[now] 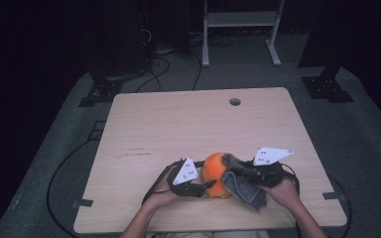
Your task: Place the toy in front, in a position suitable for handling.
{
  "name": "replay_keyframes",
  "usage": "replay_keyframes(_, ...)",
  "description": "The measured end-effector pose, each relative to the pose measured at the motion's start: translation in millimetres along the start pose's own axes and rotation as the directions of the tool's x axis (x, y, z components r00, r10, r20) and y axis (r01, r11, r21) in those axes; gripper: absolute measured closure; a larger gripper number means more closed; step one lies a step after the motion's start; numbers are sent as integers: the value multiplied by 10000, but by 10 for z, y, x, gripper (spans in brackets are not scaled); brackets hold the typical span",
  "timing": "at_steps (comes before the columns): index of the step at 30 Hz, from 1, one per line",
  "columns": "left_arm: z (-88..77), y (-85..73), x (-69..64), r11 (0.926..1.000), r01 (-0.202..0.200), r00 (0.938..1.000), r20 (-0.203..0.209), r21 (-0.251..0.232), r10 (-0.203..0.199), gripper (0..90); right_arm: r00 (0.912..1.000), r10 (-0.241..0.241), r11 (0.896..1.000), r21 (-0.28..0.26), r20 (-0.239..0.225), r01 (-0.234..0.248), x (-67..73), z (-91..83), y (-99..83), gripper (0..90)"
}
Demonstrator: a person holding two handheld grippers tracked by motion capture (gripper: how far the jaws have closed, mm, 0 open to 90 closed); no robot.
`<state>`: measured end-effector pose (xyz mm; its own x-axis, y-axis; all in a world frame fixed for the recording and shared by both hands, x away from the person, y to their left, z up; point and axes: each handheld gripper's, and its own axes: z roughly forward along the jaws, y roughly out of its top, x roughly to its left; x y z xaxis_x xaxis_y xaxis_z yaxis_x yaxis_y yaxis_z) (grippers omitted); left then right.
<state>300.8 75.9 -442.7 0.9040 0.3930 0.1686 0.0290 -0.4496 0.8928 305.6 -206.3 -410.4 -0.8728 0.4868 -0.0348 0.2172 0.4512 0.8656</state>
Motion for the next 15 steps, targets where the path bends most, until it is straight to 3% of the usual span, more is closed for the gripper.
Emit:
replay_keyframes(3, -6, -5, 16, 9999, 136, 9999, 58, 7, -136, 332, 9987, 481, 9987, 164, 165, -483, -126, -32, -90, 753)
replay_keyframes(6, -21, -17, 40, 9990, 439, 9990, 122, -8, -439, 318, 9973, 720, 9973, 137, 108, -721, -144, -41, -143, 754)
replay_keyframes(8, -48, -7, 59, 9962, 869, 9959, 256, 90, -871, 277, 9970, 776, 9969, 110, 43, -776, -110, -37, -157, 754)
replay_keyframes(10, -44, 30, 64, 9853, 1664, 9855, 285, 386, -1675, 181, 9976, 696, 9975, 82, -47, -695, -36, -31, -166, 754)
replay_keyframes(14, 32, 92, 45, 9642, 2569, 9651, 356, 662, -2596, 107, 9995, 253, 9996, 141, -198, -251, 122, -44, -149, 754)
replay_keyframes(15, 71, 98, 33, 9608, 2655, 9632, 218, 799, -2679, 106, 9997, 179, 9997, 151, -193, -176, 151, -48, -154, 754)
